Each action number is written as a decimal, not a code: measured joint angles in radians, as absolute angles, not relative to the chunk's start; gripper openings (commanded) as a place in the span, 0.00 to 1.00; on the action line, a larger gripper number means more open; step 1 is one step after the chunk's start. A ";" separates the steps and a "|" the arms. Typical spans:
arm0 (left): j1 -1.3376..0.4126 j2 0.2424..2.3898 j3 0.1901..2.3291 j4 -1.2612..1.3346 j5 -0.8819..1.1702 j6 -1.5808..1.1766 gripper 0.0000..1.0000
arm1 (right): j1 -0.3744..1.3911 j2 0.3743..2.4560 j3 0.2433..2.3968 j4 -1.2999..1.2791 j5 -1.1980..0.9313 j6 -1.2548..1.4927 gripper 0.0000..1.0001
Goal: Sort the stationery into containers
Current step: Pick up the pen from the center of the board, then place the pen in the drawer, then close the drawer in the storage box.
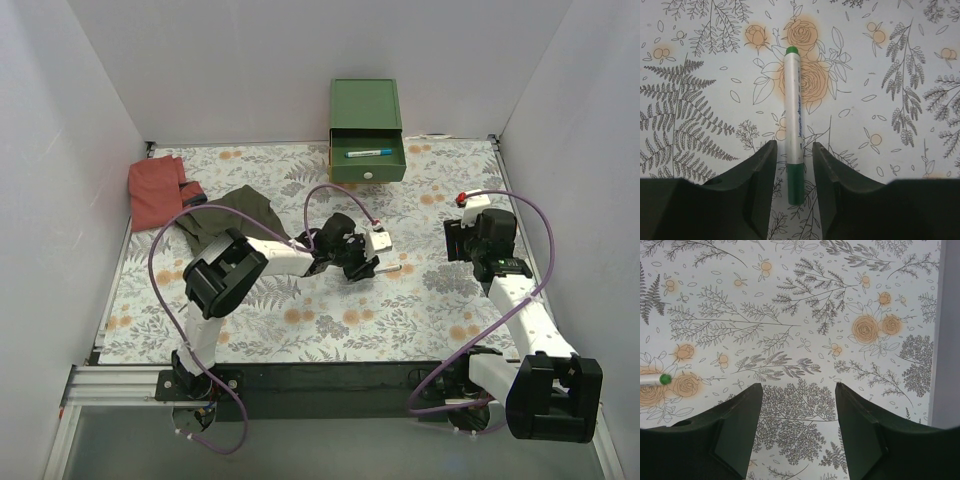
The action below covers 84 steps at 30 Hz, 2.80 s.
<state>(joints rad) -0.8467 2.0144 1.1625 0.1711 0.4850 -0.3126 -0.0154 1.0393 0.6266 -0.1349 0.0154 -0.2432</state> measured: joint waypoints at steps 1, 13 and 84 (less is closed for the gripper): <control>-0.847 2.022 1.164 0.178 0.479 -0.311 0.22 | -0.016 1.039 0.624 -0.137 0.015 -0.244 0.69; -0.857 2.001 1.084 0.284 0.443 -0.276 0.00 | -0.017 1.059 0.627 -0.160 0.016 -0.244 0.69; -0.404 1.427 0.891 -0.067 -0.055 -0.744 0.84 | 0.251 1.690 1.333 -0.081 -0.398 -0.399 0.02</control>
